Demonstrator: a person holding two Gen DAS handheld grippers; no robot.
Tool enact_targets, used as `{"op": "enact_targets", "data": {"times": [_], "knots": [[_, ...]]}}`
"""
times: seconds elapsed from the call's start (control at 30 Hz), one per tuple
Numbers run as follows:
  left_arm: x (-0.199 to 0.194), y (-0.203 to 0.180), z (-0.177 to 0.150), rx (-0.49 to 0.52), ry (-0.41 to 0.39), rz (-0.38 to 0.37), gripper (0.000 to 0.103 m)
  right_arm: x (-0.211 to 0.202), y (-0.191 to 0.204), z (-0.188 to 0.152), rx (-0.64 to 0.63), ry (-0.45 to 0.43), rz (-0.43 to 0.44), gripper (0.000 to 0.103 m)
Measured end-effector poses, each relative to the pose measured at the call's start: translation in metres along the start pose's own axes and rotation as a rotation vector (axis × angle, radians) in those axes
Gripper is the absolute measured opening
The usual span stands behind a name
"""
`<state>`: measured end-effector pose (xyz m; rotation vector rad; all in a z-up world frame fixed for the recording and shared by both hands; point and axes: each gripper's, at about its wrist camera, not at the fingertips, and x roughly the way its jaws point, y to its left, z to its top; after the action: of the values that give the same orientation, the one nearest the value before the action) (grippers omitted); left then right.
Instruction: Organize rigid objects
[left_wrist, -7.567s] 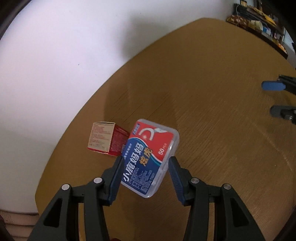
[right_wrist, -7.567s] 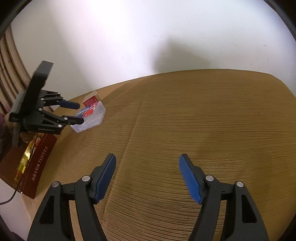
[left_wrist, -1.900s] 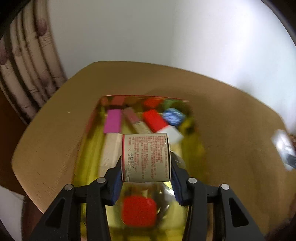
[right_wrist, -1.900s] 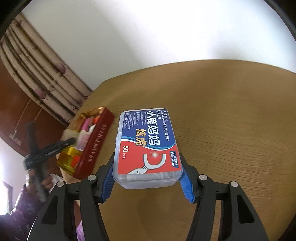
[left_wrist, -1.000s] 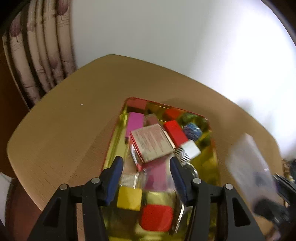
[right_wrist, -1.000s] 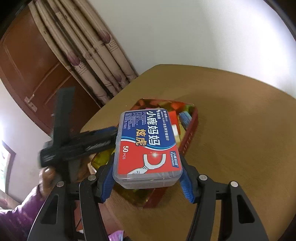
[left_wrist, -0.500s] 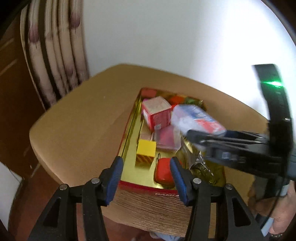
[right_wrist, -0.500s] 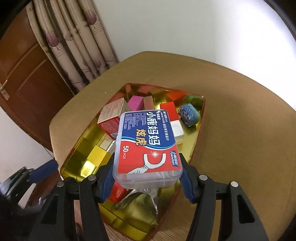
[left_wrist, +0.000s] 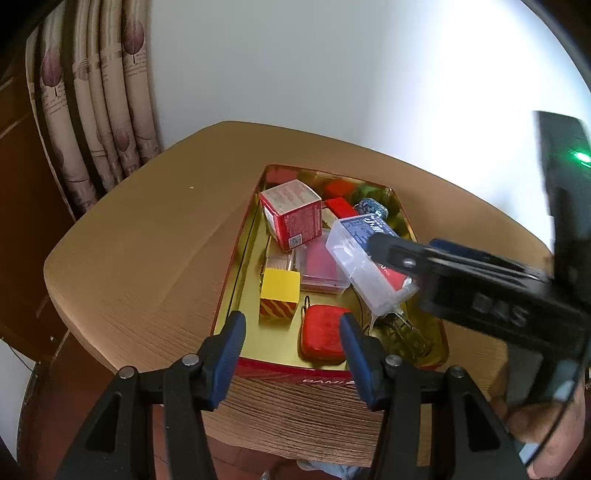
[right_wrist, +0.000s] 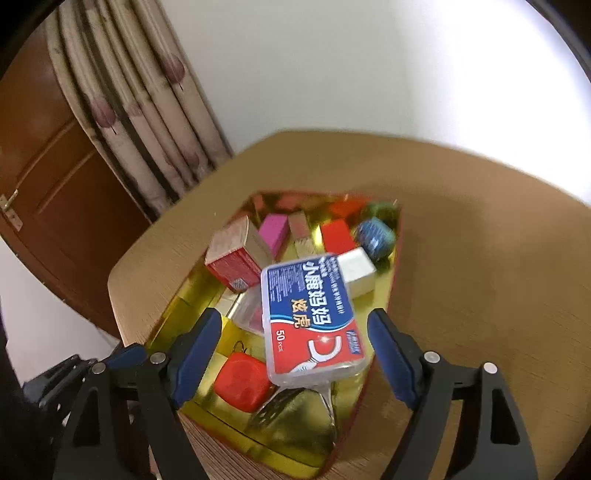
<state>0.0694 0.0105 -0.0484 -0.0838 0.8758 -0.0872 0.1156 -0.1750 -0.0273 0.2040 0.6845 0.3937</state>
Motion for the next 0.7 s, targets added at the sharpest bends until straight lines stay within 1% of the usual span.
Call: {"op": "enact_targets", "data": {"times": [0.07,0.13,0.23,0.27,0.37,0.4,0.53,0.7], "knots": [[0.002,0.001,0.000,-0.005,0.008,-0.005,0.054,-0.015,0.003,-0.005,-0.011,-0.048,-0.047,0.081],[0.004,0.001,0.000,-0.010,0.024,-0.035,0.054,-0.029,0.004,-0.011,-0.015,-0.099,-0.102,0.091],[0.003,0.003,-0.001,-0.024,0.023,-0.064,0.054,-0.051,0.009,-0.024,-0.036,-0.193,-0.218,0.097],[0.001,0.002,-0.001,-0.021,0.015,-0.072,0.054,-0.056,0.011,-0.027,-0.038,-0.212,-0.235,0.098],[-0.008,-0.003,-0.002,0.001,-0.021,-0.055,0.054,-0.067,0.012,-0.035,-0.039,-0.250,-0.306,0.099],[-0.011,-0.006,-0.003,0.012,-0.032,-0.047,0.054,-0.070,0.012,-0.037,-0.038,-0.258,-0.321,0.100],[-0.021,-0.014,-0.003,0.049,-0.076,-0.014,0.054,-0.085,0.009,-0.041,-0.020,-0.285,-0.337,0.100],[-0.031,-0.021,-0.005,0.061,-0.127,0.012,0.054,-0.108,0.013,-0.044,-0.026,-0.333,-0.371,0.102]]}}
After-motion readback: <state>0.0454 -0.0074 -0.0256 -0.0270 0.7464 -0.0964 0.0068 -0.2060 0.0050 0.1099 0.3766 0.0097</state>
